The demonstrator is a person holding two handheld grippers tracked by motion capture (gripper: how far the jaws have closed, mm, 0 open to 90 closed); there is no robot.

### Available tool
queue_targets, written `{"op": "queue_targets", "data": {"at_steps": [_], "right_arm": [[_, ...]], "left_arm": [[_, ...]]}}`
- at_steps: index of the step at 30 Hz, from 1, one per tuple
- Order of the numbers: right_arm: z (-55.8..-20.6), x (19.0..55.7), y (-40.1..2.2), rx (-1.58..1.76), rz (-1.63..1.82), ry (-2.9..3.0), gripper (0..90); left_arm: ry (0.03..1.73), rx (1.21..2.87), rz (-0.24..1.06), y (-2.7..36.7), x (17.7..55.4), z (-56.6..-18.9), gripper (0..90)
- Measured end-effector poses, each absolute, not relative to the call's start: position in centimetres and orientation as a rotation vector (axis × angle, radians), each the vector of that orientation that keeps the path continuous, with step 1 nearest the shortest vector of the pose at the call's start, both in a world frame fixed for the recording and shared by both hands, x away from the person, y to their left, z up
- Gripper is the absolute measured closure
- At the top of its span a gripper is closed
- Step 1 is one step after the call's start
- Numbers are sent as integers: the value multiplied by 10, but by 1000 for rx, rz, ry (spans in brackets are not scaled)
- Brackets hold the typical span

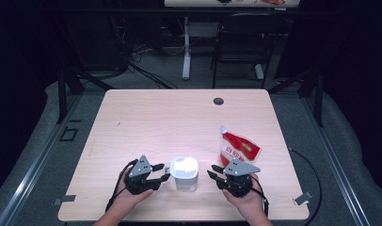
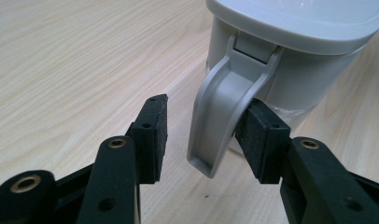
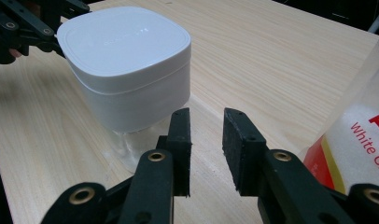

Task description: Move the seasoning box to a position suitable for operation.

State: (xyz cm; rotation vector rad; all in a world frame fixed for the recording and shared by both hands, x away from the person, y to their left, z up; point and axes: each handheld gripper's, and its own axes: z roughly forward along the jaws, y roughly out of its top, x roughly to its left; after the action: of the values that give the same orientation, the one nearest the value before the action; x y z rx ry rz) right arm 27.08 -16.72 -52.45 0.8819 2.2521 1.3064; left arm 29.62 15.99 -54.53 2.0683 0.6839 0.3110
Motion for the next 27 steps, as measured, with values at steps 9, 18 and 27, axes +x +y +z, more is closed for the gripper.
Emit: {"op": "queue_targets", "data": {"at_steps": [9, 18, 27], "right_arm": [[-523, 271, -168, 876, 1310, 2247, 720], [-523, 272, -166, 869, 1319, 2249, 717], [-522, 272, -164, 860, 1332, 2246, 720]], "left_arm": [[671, 2064, 286, 163, 293, -538, 535], [675, 2004, 321, 166, 291, -530, 582], [692, 1985, 332, 168, 291, -523, 686]]}}
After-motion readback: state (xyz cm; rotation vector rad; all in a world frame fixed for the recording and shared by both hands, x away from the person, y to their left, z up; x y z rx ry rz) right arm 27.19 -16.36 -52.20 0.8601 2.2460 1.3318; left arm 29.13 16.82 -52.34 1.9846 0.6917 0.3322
